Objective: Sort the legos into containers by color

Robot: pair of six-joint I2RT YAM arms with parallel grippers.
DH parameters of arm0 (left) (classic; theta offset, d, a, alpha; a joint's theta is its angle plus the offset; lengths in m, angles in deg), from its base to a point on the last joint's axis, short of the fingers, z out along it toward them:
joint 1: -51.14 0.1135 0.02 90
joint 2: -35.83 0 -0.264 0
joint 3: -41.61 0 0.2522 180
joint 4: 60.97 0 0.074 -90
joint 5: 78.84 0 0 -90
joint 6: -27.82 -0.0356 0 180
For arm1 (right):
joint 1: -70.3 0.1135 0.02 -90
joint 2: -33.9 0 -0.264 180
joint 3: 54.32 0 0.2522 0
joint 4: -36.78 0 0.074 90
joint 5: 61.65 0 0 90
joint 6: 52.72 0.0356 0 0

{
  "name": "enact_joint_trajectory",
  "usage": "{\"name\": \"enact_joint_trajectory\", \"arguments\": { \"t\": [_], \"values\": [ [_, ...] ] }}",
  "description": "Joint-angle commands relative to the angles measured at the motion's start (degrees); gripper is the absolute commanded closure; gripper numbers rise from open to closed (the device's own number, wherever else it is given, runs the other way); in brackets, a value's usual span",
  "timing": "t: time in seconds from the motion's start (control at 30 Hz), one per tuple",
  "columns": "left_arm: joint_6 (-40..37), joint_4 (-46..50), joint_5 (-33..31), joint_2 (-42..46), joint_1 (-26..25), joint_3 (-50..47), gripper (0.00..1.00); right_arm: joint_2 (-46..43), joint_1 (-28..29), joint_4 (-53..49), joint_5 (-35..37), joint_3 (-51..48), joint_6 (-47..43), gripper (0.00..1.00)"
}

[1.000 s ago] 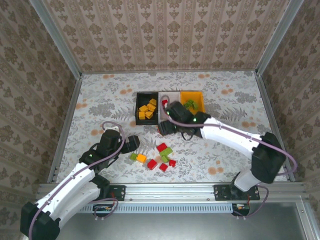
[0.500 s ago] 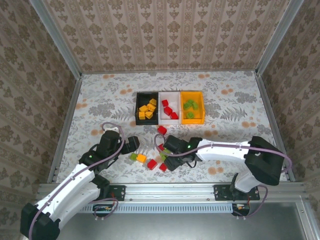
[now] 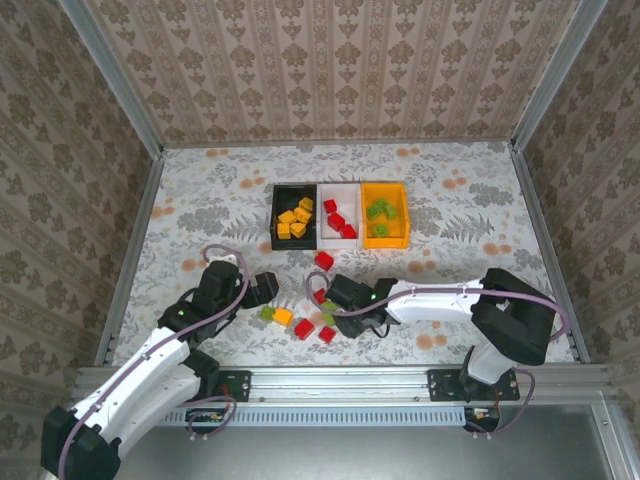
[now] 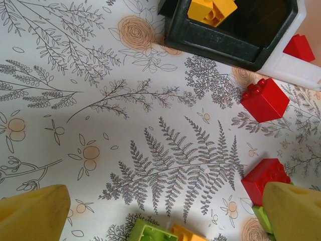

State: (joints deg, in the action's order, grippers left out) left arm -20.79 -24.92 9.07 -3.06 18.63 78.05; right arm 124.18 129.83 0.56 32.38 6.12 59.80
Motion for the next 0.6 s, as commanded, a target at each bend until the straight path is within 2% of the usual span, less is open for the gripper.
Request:
{"name": "enact_joint_trajectory", "arguments": {
  "t": [0.0, 0.13, 0.27, 0.37, 0.57],
  "values": [
    [-1.0, -0.9, 0.7, 0.1, 0.4, 0.0, 0.0, -4.9, -0.1, -1.6, 0.7, -1.4, 0.0, 0.78],
    [-1.1, -2.3, 1.2, -0.1, 0.4, -0.1, 0.0, -10.1, -3.2, -3.0, 2.3, 0.7, -0.4, 0.8],
    [-0.7, -2.3, 1.4, -1.2, 0.4, 0.3, 0.0, -12.1, -9.9, -2.1, 2.2, 7.2, -0.6, 0.8],
    [0.0, -2.3, 1.7, -1.9, 0.3, 0.2, 0.0, -6.4, -14.9, 0.7, 2.4, 13.4, 0.2, 0.8],
    [1.0, -2.9, 2.8, -2.4, 0.3, -0.4, 0.0, 12.0, -21.9, 1.7, 4.8, 30.2, 1.1, 0.77]
  ]
}}
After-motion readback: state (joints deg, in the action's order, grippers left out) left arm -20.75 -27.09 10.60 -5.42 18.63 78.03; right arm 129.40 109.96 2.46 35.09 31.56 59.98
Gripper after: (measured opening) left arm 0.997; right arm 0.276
